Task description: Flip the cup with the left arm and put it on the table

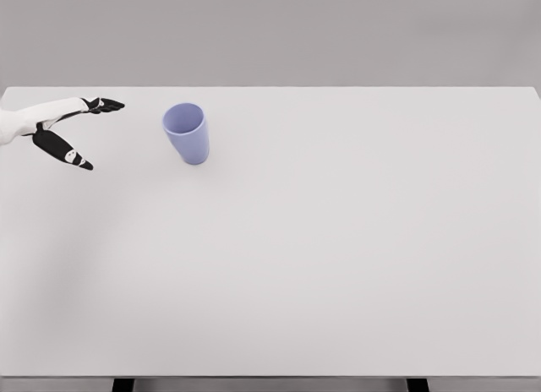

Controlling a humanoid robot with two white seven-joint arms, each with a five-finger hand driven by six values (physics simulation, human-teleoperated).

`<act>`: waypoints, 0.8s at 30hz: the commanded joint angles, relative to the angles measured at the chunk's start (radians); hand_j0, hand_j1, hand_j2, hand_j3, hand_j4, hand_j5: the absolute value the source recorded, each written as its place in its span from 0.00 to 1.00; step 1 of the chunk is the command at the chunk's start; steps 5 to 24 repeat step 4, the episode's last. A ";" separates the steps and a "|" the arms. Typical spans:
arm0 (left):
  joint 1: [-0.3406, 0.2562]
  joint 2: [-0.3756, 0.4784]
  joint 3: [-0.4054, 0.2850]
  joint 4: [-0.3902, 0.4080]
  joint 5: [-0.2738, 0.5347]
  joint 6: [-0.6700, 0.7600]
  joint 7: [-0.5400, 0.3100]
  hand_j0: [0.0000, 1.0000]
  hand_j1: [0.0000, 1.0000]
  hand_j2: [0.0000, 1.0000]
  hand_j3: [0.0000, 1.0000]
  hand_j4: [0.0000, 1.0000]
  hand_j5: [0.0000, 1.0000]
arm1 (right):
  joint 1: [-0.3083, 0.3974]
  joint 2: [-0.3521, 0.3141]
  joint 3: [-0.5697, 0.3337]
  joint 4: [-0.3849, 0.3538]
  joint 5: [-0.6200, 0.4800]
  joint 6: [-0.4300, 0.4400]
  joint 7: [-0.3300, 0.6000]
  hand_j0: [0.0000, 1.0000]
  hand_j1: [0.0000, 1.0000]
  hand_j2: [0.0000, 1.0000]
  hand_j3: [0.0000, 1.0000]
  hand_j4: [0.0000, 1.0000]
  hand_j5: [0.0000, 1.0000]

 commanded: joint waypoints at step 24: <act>0.000 0.001 0.002 -0.001 0.000 -0.010 0.000 1.00 1.00 1.00 1.00 1.00 1.00 | 0.000 0.000 0.000 0.000 0.000 0.000 0.000 1.00 1.00 1.00 1.00 1.00 1.00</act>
